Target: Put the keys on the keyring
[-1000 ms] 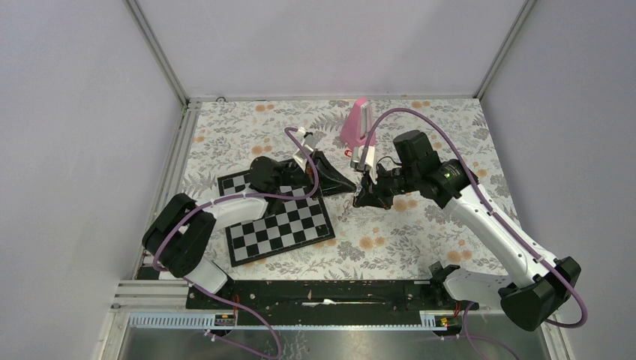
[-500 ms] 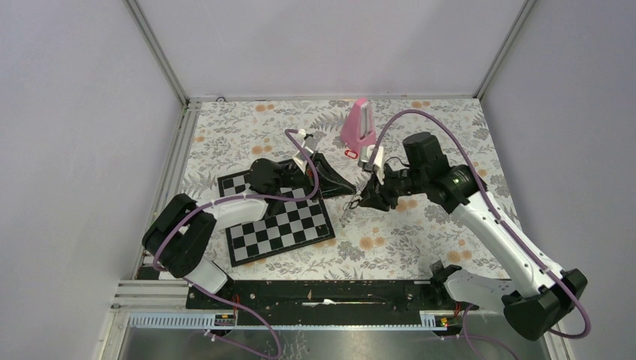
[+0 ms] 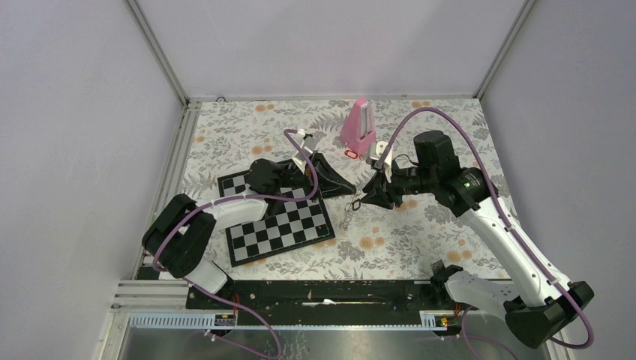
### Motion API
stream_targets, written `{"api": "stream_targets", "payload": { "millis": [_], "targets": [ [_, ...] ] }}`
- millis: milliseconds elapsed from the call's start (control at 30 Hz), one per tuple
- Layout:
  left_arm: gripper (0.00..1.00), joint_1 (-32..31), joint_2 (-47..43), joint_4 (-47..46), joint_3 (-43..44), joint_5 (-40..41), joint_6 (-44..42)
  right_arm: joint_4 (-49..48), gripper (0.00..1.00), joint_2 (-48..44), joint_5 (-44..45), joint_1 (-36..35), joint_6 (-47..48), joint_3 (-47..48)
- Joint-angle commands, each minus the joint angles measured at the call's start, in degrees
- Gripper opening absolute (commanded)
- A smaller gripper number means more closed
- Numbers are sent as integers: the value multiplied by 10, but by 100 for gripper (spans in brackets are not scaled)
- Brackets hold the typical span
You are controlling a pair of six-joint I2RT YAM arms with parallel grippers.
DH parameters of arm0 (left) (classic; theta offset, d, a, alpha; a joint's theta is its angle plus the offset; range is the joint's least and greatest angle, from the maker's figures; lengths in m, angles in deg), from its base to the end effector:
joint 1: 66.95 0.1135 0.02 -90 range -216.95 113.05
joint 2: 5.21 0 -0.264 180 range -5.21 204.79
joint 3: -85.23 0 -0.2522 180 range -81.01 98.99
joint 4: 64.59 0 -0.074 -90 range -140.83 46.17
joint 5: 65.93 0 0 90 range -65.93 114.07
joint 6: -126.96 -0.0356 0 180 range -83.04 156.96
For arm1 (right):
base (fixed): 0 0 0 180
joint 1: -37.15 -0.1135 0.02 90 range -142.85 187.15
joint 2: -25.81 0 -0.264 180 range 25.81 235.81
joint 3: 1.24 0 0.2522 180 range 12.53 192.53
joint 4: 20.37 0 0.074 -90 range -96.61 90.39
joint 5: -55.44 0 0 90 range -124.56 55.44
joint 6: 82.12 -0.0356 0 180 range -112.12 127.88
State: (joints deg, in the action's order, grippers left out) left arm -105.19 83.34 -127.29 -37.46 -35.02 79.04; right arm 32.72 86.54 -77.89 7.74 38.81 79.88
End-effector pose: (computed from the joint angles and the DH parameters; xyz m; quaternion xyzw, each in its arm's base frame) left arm 0.2227 -0.2144 0.2948 0.4157 0.4395 -0.6737 0.4245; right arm 0.1721 0.1251 0.3777 -0.5629 0.6161 0.3180 0.4498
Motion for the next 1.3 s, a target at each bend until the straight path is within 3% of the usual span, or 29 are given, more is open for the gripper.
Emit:
{"api": "stream_targets", "payload": {
  "millis": [0, 433, 900, 1067, 1267],
  "targets": [
    [0, 1, -20, -42, 2, 11, 2, -30, 37, 12, -34, 3, -10, 25],
    [0, 1, -16, -41, -1, 10, -3, -32, 31, 18, -41, 3, -17, 36],
    [0, 1, -13, -37, -2, 7, -12, -25, 0, 27, -47, 3, -11, 43],
    [0, 3, -15, -7, -1, -1, -55, 26, 0, 41, -13, 3, 7, 76],
    [32, 17, -31, 143, 31, -31, -170, 134, 0, 80, 45, -1, 63, 132]
  ]
}}
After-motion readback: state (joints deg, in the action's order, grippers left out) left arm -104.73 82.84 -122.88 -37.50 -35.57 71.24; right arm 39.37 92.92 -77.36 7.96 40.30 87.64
